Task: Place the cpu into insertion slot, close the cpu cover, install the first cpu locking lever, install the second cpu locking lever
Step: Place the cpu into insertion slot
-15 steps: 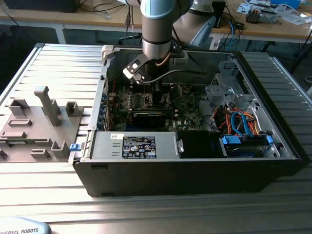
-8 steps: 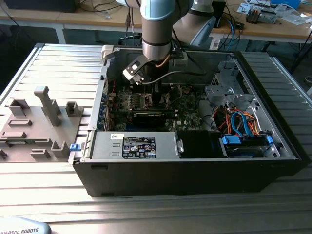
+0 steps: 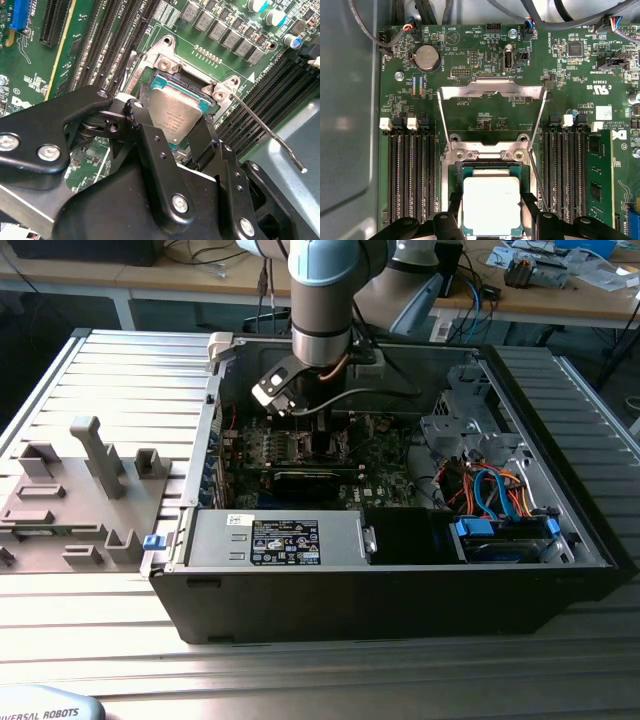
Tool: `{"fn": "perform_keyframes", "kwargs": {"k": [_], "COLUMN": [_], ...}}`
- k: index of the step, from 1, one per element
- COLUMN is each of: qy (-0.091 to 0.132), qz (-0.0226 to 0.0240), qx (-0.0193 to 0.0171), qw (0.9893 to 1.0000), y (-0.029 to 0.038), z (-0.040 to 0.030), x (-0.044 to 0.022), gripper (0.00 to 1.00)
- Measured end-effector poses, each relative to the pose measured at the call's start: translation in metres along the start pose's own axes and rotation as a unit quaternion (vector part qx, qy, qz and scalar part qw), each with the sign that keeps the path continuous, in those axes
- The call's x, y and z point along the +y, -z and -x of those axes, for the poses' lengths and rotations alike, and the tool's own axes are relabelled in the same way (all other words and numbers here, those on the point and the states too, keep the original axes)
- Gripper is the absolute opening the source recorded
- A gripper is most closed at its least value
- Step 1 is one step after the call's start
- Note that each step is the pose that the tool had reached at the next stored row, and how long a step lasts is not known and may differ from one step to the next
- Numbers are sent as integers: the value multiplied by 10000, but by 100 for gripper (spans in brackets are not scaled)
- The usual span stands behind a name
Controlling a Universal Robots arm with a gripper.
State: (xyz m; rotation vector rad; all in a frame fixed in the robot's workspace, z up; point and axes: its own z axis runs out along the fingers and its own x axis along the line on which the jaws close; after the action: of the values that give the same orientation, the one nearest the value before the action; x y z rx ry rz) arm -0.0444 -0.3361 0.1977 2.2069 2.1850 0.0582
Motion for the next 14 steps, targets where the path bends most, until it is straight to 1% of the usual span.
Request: {"fn": "perform_keyframes", "kwargs": {"k": [7,8,10,14], "qy": [0,0,0,0], "qz": [2,1,1,1], "qx": [4,2,2,2], "qw": [10000,10000,10000,10000], "y": [-5,-4,-5,-4], "z": [-2,-1,-31,-32], "x": [1,0,0,0], "gripper": [55,62,62,62]}}
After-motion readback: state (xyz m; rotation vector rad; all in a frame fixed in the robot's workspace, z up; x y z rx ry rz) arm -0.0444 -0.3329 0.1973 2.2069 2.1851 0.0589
